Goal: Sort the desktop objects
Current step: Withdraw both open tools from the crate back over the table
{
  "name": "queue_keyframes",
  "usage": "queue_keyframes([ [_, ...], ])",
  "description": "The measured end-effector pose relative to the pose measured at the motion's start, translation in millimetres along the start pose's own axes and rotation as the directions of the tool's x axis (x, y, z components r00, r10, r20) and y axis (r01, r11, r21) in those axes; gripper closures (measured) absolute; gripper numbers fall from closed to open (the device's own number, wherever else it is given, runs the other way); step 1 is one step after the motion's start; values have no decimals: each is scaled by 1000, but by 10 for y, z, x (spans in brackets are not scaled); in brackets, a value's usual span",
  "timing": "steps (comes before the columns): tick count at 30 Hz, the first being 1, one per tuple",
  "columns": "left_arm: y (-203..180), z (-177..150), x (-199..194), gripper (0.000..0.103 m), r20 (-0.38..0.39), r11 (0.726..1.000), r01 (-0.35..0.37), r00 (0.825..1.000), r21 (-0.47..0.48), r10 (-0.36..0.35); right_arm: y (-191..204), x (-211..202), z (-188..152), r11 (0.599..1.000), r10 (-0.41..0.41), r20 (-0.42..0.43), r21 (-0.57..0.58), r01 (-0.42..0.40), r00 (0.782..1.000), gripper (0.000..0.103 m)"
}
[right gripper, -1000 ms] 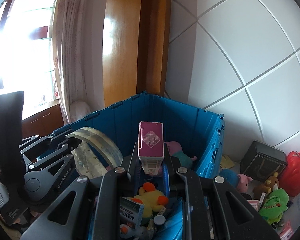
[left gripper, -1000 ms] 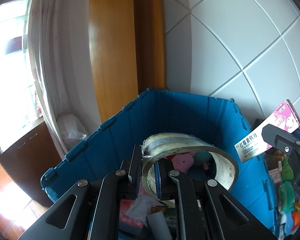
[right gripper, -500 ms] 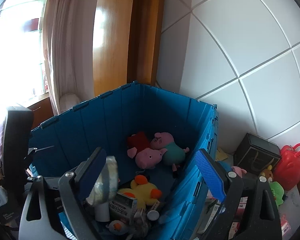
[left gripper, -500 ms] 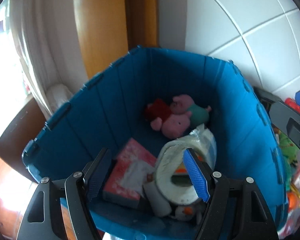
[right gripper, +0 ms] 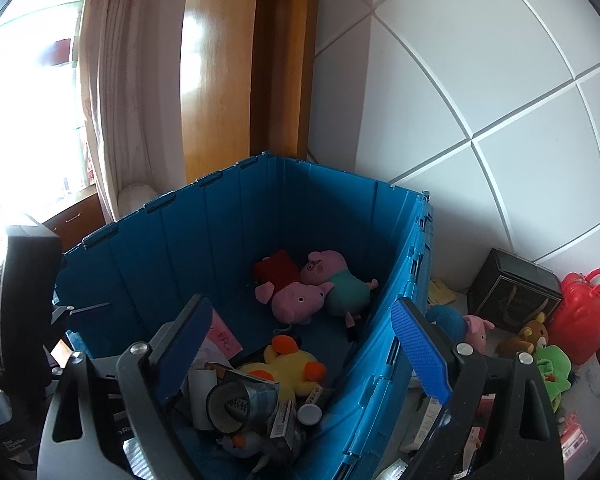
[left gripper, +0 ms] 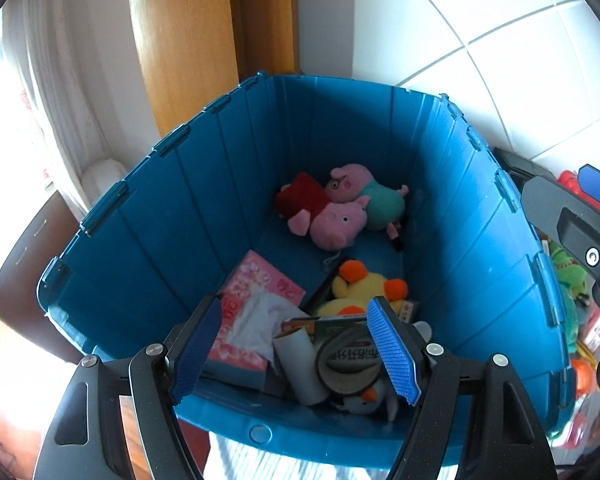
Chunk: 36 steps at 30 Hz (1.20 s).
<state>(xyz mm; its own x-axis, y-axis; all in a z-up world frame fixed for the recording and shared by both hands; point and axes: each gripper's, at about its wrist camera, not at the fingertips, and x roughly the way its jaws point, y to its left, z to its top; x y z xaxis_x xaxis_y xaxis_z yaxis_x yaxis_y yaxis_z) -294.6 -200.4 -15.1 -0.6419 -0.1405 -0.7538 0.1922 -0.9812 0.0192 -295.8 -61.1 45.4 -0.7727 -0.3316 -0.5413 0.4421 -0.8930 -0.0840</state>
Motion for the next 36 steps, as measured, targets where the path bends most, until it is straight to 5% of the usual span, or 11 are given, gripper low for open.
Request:
queue_keyframes([
  [11, -17, -136, -170, 28, 28, 1000, 30, 999, 7, -30, 22, -224, -124, 999, -40, -5, 7, 40, 999, 11],
  [14, -36, -186, -214, 28, 29, 999, 43, 999, 14, -43, 13, -296, -187, 998, -58, -11, 12, 58, 998, 0],
  [19, -124, -271, -307, 28, 37, 998, 59, 997, 27, -60, -48, -454, -312, 996, -85, -18, 27, 86, 996, 0],
  [36, -768, -839, -1077, 28, 113, 1000, 24, 993, -1, -23, -711, -1421, -928, 996, -63, 36, 60, 61, 997, 0],
])
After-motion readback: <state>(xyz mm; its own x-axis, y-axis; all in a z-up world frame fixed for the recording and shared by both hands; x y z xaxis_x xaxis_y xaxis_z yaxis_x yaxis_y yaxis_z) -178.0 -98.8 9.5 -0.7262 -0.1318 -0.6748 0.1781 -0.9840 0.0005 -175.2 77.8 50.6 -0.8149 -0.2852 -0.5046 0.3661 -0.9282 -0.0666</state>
